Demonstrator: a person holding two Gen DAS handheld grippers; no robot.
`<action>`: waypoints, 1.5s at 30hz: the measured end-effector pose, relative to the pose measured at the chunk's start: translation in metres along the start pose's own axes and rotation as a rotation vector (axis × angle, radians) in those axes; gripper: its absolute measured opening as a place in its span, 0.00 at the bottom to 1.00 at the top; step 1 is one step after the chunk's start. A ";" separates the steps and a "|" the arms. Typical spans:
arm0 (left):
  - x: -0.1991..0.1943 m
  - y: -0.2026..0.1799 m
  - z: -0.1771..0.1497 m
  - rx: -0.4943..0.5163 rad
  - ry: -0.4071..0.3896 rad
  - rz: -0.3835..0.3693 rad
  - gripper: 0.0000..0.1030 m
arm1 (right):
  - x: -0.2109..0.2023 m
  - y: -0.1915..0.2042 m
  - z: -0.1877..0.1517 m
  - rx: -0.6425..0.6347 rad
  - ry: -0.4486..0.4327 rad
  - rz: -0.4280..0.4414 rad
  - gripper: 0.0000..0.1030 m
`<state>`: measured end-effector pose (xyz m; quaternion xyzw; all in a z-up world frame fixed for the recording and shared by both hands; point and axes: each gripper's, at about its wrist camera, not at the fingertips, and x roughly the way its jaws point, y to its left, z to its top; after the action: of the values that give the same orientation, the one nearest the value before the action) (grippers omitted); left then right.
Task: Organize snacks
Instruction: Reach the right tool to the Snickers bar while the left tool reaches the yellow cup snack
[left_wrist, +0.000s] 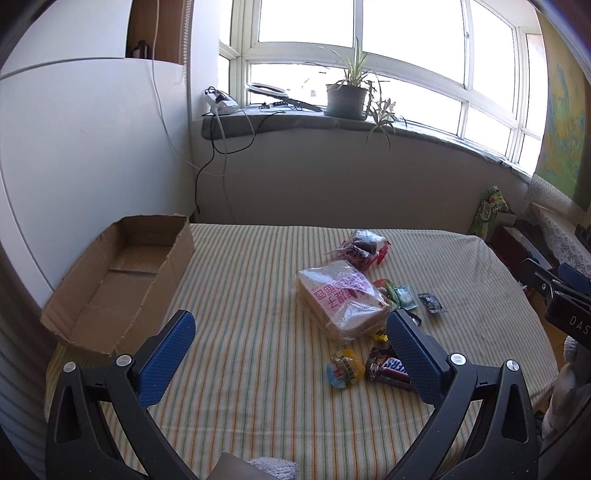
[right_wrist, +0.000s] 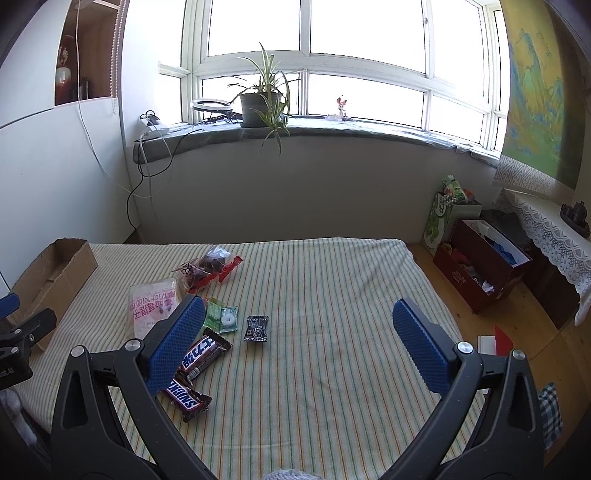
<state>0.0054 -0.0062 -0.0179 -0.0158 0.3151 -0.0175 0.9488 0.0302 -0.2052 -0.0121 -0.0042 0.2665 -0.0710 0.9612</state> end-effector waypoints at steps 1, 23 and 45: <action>0.001 0.000 -0.001 0.002 0.005 0.000 1.00 | 0.001 0.000 -0.001 -0.003 0.003 0.005 1.00; 0.077 -0.014 -0.037 0.056 0.352 -0.199 1.00 | 0.067 0.051 -0.072 -0.276 0.331 0.361 0.71; 0.110 -0.026 -0.065 0.340 0.458 -0.243 0.98 | 0.103 0.075 -0.082 -0.395 0.526 0.593 0.42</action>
<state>0.0545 -0.0382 -0.1346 0.1100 0.5089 -0.1862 0.8332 0.0851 -0.1424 -0.1388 -0.0931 0.5003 0.2614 0.8202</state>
